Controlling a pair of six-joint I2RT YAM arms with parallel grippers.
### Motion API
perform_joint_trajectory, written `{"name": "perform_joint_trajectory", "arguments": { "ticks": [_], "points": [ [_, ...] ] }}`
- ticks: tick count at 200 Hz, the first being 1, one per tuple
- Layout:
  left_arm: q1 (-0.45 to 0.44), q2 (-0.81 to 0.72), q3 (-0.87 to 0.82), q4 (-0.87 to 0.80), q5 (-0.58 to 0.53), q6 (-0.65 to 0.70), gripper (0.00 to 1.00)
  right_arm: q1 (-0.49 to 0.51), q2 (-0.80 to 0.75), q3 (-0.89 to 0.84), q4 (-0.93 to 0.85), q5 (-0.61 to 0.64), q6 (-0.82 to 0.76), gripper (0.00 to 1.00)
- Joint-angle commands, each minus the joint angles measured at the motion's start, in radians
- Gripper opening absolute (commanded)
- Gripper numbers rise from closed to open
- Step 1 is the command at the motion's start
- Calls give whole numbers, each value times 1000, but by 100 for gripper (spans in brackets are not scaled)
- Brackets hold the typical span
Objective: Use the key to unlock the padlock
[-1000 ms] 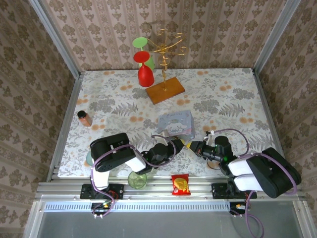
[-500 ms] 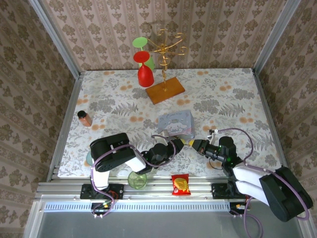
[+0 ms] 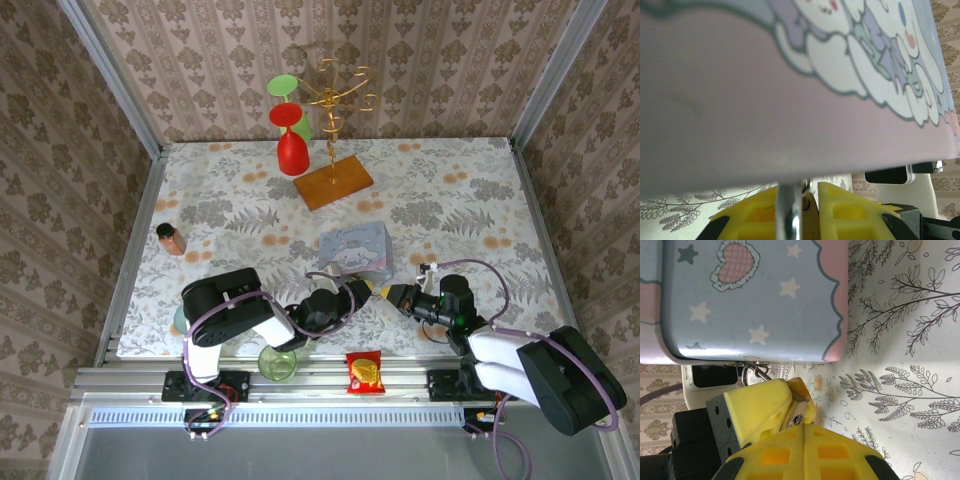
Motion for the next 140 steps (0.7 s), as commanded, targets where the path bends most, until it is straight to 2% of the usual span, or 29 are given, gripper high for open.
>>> {"name": "perform_joint_trajectory", "arguments": {
  "ticks": [1,70,112,125,140],
  "points": [
    [4,-11,6,42,20,-41,0,-7,-3,-15,59,-30,-5,0],
    [1,-2,27,48,29,-78,0,-13,-195,-20,-101,-11,-11,0],
    [1,-12,46,41,34,-62,0,-14,-191,-19,-125,0,-37,0],
    [5,-4,39,6,32,-62,4,-15,-187,-19,-127,2,-51,0],
    [8,14,21,-30,31,-69,3,-16,-196,-19,-139,1,-63,0]
  ]
}}
